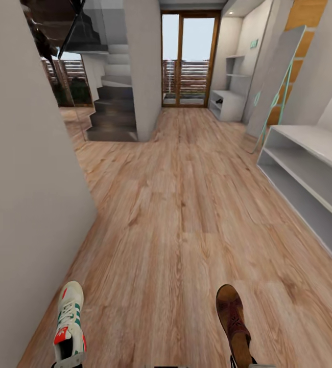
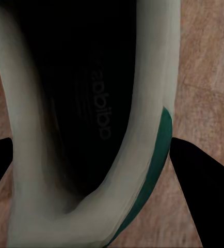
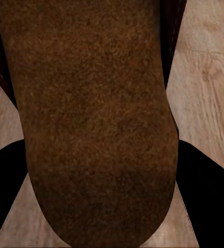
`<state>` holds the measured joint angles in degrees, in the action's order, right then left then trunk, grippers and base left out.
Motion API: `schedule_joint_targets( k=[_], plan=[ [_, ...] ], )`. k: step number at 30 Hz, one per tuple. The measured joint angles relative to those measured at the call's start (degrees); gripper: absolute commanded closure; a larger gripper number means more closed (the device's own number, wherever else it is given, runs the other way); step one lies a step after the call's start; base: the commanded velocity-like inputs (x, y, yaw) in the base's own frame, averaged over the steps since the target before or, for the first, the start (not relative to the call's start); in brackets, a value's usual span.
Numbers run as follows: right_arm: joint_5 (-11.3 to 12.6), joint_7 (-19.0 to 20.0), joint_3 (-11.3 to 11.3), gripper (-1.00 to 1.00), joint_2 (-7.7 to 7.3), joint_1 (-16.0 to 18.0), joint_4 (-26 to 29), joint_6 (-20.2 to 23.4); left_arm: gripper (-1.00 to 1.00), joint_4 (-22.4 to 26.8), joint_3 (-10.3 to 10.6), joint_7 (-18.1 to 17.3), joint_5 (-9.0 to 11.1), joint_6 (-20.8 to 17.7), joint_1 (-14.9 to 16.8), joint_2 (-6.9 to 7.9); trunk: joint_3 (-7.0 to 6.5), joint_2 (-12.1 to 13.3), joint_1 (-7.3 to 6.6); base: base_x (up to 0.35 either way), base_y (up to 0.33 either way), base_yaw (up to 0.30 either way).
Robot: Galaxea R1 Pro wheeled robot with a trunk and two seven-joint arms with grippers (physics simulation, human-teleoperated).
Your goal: Pick up the two gym shoes and the two sandals from the corridor floor and place them onto the hallstand (shoe rack) in the corridor, making sure they are on the rack and not on the floor. Arrange them so the two gym shoes are next to each other and the two sandals are next to each other.
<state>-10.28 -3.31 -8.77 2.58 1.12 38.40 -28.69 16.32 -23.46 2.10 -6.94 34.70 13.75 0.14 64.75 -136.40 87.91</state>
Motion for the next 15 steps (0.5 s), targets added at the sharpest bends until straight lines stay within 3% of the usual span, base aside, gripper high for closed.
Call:
schedule_joint_targets(
  k=[15],
  plan=[
    [-0.04,0.0,-0.08,1.0,-0.41,-0.01,0.22,-0.03,1.0,-0.01,0.02,0.0,-0.02,-0.01,0.01,0.01,0.0,0.0,0.0,0.338,-0.127,0.031]
  ],
)
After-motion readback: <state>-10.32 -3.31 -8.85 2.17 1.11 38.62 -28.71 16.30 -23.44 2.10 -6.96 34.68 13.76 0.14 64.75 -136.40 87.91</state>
